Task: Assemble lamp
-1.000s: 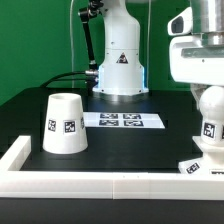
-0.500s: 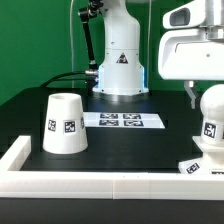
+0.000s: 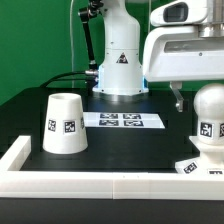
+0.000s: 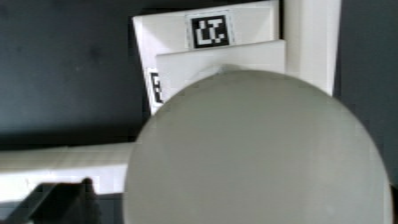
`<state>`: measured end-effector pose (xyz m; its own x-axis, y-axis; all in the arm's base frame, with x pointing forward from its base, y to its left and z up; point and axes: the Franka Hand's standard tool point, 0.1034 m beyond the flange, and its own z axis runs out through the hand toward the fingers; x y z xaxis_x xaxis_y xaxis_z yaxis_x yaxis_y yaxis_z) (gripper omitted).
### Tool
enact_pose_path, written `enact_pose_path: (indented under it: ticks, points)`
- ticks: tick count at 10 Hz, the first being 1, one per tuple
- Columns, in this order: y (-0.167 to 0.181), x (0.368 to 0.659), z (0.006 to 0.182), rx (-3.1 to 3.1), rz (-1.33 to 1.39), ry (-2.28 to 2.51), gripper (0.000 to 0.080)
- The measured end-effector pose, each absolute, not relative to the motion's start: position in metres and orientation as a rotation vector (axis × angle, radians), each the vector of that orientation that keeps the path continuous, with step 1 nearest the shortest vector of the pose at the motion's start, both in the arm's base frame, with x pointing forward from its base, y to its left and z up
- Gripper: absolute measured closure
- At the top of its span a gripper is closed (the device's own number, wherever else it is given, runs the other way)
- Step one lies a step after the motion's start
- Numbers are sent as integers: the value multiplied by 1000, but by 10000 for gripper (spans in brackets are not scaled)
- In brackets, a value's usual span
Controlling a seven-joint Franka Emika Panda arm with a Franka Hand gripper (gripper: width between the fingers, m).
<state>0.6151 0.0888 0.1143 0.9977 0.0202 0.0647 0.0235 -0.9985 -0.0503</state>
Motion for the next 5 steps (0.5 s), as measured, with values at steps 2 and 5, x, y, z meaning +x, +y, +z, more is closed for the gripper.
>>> enact_pose_path:
  ticks: [2,5]
  points:
    - [88,615,113,-3088,-101,-205,101]
    - [92,611,111,-3062,-87,-523,101]
